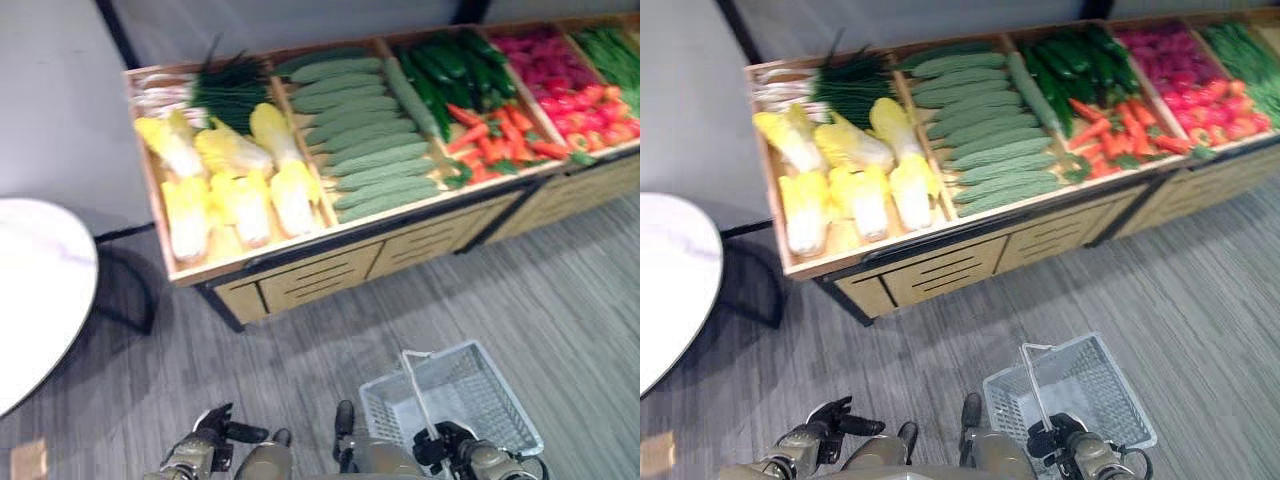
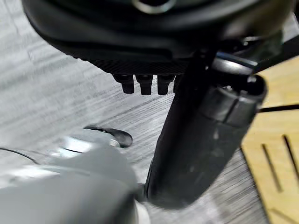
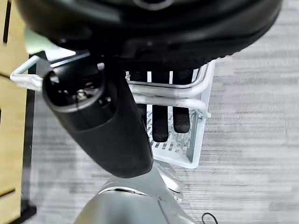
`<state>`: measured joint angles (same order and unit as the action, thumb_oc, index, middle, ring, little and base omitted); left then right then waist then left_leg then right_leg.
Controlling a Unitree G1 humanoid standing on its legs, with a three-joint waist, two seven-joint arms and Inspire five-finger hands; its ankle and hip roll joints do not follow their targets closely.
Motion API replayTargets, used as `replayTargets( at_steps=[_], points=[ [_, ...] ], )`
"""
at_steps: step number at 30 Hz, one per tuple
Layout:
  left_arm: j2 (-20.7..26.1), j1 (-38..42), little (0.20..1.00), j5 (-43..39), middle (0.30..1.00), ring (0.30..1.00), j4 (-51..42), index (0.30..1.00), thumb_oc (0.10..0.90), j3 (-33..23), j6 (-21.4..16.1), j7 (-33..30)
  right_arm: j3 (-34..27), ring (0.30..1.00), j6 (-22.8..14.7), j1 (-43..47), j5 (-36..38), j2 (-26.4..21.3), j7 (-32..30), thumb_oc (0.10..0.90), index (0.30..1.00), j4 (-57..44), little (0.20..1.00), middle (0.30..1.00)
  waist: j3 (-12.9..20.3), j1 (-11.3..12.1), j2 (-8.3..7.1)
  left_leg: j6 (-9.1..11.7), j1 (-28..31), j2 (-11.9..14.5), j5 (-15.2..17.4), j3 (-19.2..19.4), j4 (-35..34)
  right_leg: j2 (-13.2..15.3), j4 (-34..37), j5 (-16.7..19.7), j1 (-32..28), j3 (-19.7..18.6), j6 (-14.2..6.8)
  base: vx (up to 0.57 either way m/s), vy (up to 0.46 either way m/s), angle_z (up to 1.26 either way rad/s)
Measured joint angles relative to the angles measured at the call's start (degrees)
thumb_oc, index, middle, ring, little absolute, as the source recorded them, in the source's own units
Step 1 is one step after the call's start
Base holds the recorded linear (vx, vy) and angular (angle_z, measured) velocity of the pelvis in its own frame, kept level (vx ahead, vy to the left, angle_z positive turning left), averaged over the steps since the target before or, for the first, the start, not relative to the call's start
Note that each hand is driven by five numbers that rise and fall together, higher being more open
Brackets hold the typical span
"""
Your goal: Get the vegetables into the basket
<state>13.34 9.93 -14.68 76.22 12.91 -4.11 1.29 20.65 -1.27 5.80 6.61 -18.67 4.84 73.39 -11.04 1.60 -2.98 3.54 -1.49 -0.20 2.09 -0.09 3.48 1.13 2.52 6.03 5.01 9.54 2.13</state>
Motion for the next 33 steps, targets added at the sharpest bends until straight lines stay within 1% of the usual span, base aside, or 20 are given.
replayTargets(
  at_steps=[1, 2, 3, 4, 5, 6, 7, 9, 10, 12, 13, 15, 19, 24, 25, 28, 29, 30, 31, 33],
  points=[
    [-0.1, -0.1, 1.0, 0.1, 1.0, 1.0, -0.7, 1.0, 0.9, 0.0, 0.0, 0.1, 0.0, 0.3, -0.1, 0.5, 0.0, -0.3, -0.4, 0.4, 0.3, -0.1, 0.3, 0.3, -0.5, -0.2, 0.53, -2.6, 0.1, 2.1, 2.0, 8.5, -1.3, 0.7, 0.1, 1.1, -0.4, 2.6, 0.8, 0.1, 0.084, 1.16],
    [-0.2, 0.2, 1.0, 0.1, 1.0, 1.0, -0.5, 1.0, 0.9, 0.0, 0.5, 0.2, 0.0, 0.3, -0.3, 0.3, 0.0, -0.4, -0.5, 0.4, 0.3, -0.4, 0.3, 0.3, -0.8, -1.8, -0.09, -2.5, 0.0, 4.5, 2.9, 19.9, -1.5, 2.3, 1.0, 1.1, -1.0, 5.4, 0.6, 0.04, 0.082, 1.14],
    [-0.6, 0.4, 1.0, 0.1, 1.0, 1.0, -0.5, 1.0, 0.9, 0.2, 0.6, 0.3, -0.7, 0.3, -0.4, 0.0, 0.0, -0.7, -0.3, 0.4, 0.3, -0.7, 0.3, 0.3, -0.9, -3.3, -0.25, -2.3, 0.1, 5.3, 2.5, 22.8, -2.8, 2.9, 0.8, 0.0, -1.0, 5.5, -0.6, 0.06, 0.123, 1.11],
    [-1.8, -1.0, 1.0, 0.1, 1.0, 1.0, -1.6, 1.0, 0.9, 1.4, 0.7, 0.7, -3.0, 0.3, -0.2, -0.1, 0.1, -1.7, -0.7, 0.4, 0.3, -0.6, 0.3, 0.3, -1.0, -3.8, 2.01, -1.5, 2.7, 6.9, -0.7, 21.1, -6.9, 2.7, -0.8, -0.6, -1.0, 5.7, -1.8, 0.08, 0.199, 0.55],
    [-2.0, -1.5, 1.0, 0.1, 1.0, 1.0, -1.5, 1.0, 0.9, 1.8, 1.0, 0.8, -3.0, 0.3, -0.3, -0.1, 0.1, -2.1, -0.7, 0.4, 0.3, -0.6, 0.3, 0.3, -1.1, -4.1, 2.58, -1.9, 3.2, 6.9, -2.8, 20.6, -7.3, 2.8, -1.5, -0.9, -0.9, 5.6, -2.4, 0.09, 0.23, -0.02],
    [-2.0, -1.8, 1.0, 0.1, 1.0, 1.0, -1.4, 1.0, 0.9, 1.8, 1.1, 0.8, -3.1, 0.3, -0.3, -0.1, 0.0, -2.3, -0.7, 0.4, 0.3, -0.5, 0.3, 0.3, -0.9, -4.1, 2.86, -2.1, 3.4, 6.6, -4.1, 20.0, -7.4, 3.0, -1.6, -0.9, -0.9, 5.3, -2.6, 0.1, 0.32, -0.12],
    [-1.9, -2.3, 1.0, 0.2, 1.0, 1.0, -1.2, 1.0, 0.9, 1.2, 1.2, 1.1, -4.2, 0.3, -0.3, -0.9, 0.0, -2.2, -0.8, 0.4, 0.3, 0.1, 0.3, 0.3, -0.6, -4.1, 3.09, -2.5, 4.9, 5.2, -4.9, 19.6, -8.7, 4.0, -1.6, -0.9, -2.0, 5.0, -3.8, 0.05, 0.199, -0.08],
    [-1.6, -2.4, 1.0, 0.2, 1.0, 1.0, -1.5, 1.0, 0.9, 1.2, 1.1, 1.1, -4.6, 0.3, -0.3, -2.4, 0.0, -2.1, -0.8, 0.4, 0.3, 0.0, 0.3, 0.3, 0.2, -4.1, 3.16, -3.0, 5.1, 4.1, -4.6, 19.6, -8.5, 4.9, -1.7, -0.6, -2.1, 5.0, -4.8, 0.03, 0.197, 0.02],
    [-1.6, -2.4, 1.0, 0.2, 1.0, 1.0, -1.5, 1.0, 0.9, 1.2, 1.1, 1.1, -4.6, 0.3, -0.3, -2.4, 0.0, -2.1, -0.8, 0.4, 0.3, 0.0, 0.3, 0.3, 0.2, -4.1, 3.16, -3.0, 5.1, 4.1, -4.6, 19.6, -8.5, 4.9, -1.7, -0.6, -2.1, 5.0, -4.8, 0.03, 0.255, 0.03],
    [-0.2, -2.6, 1.0, 0.2, 1.0, 1.0, -1.5, 1.0, 0.9, 1.1, 1.0, 1.1, -4.4, 0.3, -0.1, -3.2, 0.0, -1.1, -0.8, 0.4, 0.3, 0.4, 0.3, 0.3, 1.6, -3.7, 2.46, -3.8, 5.3, 2.4, -4.1, 19.8, -8.0, 6.3, -1.8, 0.5, -1.8, 3.9, -6.2, 0.01, 0.253, -0.11],
    [0.0, -2.6, 1.0, 0.2, 1.0, 1.0, -1.5, 1.0, 0.9, 1.1, 1.0, 1.1, -4.4, 0.3, -0.1, -3.2, 0.0, -0.8, -0.8, 0.4, 0.3, 0.5, 0.3, 0.3, 1.8, -3.7, 2.26, -4.1, 5.3, 2.1, -3.9, 19.9, -7.8, 6.5, -1.8, 0.6, -1.8, 3.4, -6.5, 0.01, 0.249, -0.17],
    [0.7, -2.5, 1.0, 0.2, 1.0, 1.0, -1.4, 1.0, 0.9, 1.1, 0.8, 1.1, -4.4, 0.3, 0.1, -3.2, -0.1, -0.2, -0.7, 0.4, 0.3, 0.5, 0.3, 0.3, 2.2, -3.2, 1.69, -4.6, 5.3, 1.6, -3.5, 19.9, -7.5, 7.0, -1.8, 0.7, -1.9, 2.8, -6.5, 0.0, 0.236, -0.09],
    [1.4, -2.1, 1.0, 1.0, 1.0, 1.0, -1.0, 1.0, 0.9, 1.0, 0.5, 1.1, -3.9, 0.3, 0.8, -3.1, -1.6, 1.1, -0.7, 0.4, 0.3, 1.1, 0.3, 0.3, 3.4, -2.2, 0.31, -4.8, 5.9, 1.0, -2.8, 20.2, -7.3, 7.2, -2.3, 1.0, -1.9, 1.6, -7.1, -0.01, 0.206, -0.09],
    [1.4, -2.7, 1.0, 1.4, 1.0, 1.0, -2.3, 1.0, 0.9, 1.2, 0.5, 1.0, -3.4, 0.3, 1.0, -4.0, -2.1, 1.7, -0.6, 0.4, 0.3, 1.5, 0.3, 0.3, 5.3, -0.7, -0.9, -5.3, 6.5, 0.2, -2.5, 20.4, -7.3, 8.4, -2.7, 1.1, -2.2, 1.3, -7.2, -0.03, 0.102, -0.01],
    [1.7, -3.8, 1.0, 1.2, 1.0, 1.0, -5.7, 1.0, 0.9, 2.0, 0.7, 0.8, -3.3, 0.3, 1.0, -4.0, -2.2, 1.8, -0.6, 0.4, 0.3, 1.4, 0.3, 0.3, 5.4, -0.5, -0.96, -5.6, 6.5, -0.2, -2.6, 20.2, -7.3, 8.8, -2.7, 1.3, -2.3, 1.6, -7.5, -0.07, 0.043, 0.09],
    [2.0, -5.5, 1.0, 0.2, 1.0, 1.0, -11.1, 1.0, 0.9, 2.4, 0.3, 0.2, -3.3, 0.3, 1.0, -4.3, -2.3, 1.7, -0.7, 0.4, 0.3, 1.4, 0.3, 0.3, 5.5, -0.1, -0.87, -6.1, 6.3, -0.7, -2.9, 19.6, -7.3, 9.6, -2.5, 1.6, -2.6, 2.0, -8.0, -0.06, 0.015, 0.15],
    [2.8, -7.8, 1.0, -0.6, 1.0, 1.0, -17.1, 1.0, 0.9, 2.5, 1.7, 0.0, -3.4, 0.3, 1.1, -4.4, -2.3, 1.6, -0.6, 0.4, 0.3, 1.3, 0.3, 0.3, 5.5, -0.1, -0.74, -6.2, 6.2, -0.8, -3.2, 18.6, -7.3, 9.9, -2.1, 1.6, -3.3, 2.9, -8.3, -0.05, -0.003, 0.4],
    [4.5, -11.5, 1.0, -1.3, 1.0, 1.0, -26.8, 1.0, 0.9, 3.4, 1.9, -0.1, -3.5, 0.3, 1.1, -4.9, -2.3, 1.5, -0.6, 0.4, 0.3, 1.2, 0.3, 0.3, 5.5, -0.3, -0.77, -6.1, 6.1, -0.9, -3.5, 17.6, -7.7, 9.9, -1.4, 1.8, -3.8, 3.9, -8.4, -0.07, -0.019, 0.58],
    [6.1, -14.0, 1.0, -2.6, 1.0, 1.0, -35.2, 1.0, 0.9, 4.1, 0.3, 0.4, -4.3, 0.3, 1.3, -6.3, -2.4, 1.1, -0.9, 0.4, 0.3, 0.8, 0.3, 0.3, 6.0, 1.1, -0.12, -6.0, 6.0, -0.9, -4.5, 16.6, -8.5, 9.9, -1.2, 1.7, -4.2, 5.1, -8.6, -0.09, -0.034, 0.46],
    [7.8, -19.5, 1.0, -4.7, 1.0, 1.0, -48.3, 1.0, 0.9, 2.8, 0.9, 0.2, -4.9, 0.3, 1.3, -6.9, -2.7, 0.3, -0.9, 0.4, 0.3, -0.8, 0.3, 0.3, 5.9, 1.6, 0.64, -5.9, 6.0, -0.8, -4.9, 15.9, -8.5, 9.9, -0.4, 2.2, -4.8, 5.6, -9.2, -0.07, -0.055, 0.26]
  ],
)
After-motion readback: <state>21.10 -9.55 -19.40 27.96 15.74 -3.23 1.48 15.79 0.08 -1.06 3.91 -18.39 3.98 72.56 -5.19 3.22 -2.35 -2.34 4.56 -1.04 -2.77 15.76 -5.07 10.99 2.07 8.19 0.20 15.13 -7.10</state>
